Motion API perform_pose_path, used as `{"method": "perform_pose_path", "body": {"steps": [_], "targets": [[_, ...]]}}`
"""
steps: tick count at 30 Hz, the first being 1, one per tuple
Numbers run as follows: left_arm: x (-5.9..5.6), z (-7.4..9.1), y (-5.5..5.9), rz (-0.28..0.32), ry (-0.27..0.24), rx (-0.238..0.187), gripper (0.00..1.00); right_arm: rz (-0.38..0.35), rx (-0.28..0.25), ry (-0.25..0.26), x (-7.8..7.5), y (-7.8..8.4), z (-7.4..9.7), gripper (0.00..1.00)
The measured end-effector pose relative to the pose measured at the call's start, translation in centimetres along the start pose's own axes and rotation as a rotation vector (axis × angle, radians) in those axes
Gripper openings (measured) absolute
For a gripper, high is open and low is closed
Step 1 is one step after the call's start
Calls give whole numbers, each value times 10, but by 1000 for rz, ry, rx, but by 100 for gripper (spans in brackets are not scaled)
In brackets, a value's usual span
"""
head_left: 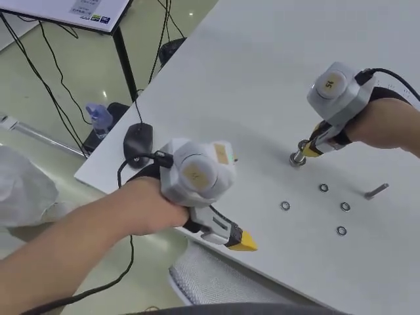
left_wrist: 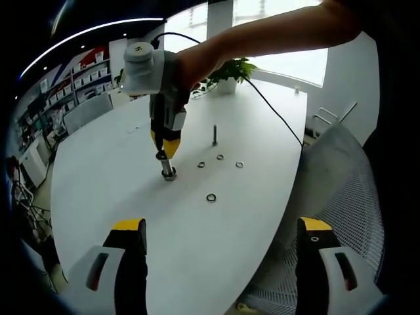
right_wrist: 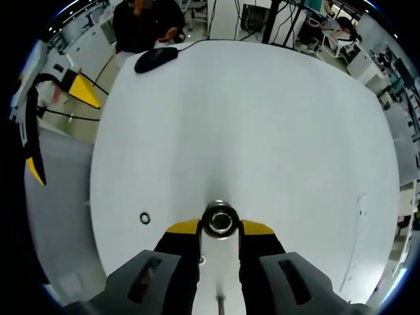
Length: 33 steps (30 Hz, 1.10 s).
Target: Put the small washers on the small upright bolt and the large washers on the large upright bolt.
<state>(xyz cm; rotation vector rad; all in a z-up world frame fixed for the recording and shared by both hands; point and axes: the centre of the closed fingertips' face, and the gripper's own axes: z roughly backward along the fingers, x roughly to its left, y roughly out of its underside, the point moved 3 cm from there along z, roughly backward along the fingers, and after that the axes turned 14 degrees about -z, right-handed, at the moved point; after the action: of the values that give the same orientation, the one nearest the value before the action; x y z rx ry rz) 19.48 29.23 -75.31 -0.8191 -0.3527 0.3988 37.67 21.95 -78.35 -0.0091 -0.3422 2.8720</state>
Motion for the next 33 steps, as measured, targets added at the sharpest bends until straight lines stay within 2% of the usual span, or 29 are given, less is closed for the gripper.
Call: {"method": "perform_pose_path", "body": {"steps": [5,8,11,24,33], "targets": [[2,1,-3,-8,-12,-24,95,0,8,-1,0,-1,-5,21],[3,2,-9,18,-22,-60,96,1,11,4,0,-1,-9,21],[2,2,-9,17,-21,-66,96,6,14,6,1,-1,-11,21],[-3,3,-6,19,-28,-55,94,7,34,1,4,3,-23,22],[-6,3,-8,10,-19,-54,93,-3,51,6,3,7,-36,22]]}}
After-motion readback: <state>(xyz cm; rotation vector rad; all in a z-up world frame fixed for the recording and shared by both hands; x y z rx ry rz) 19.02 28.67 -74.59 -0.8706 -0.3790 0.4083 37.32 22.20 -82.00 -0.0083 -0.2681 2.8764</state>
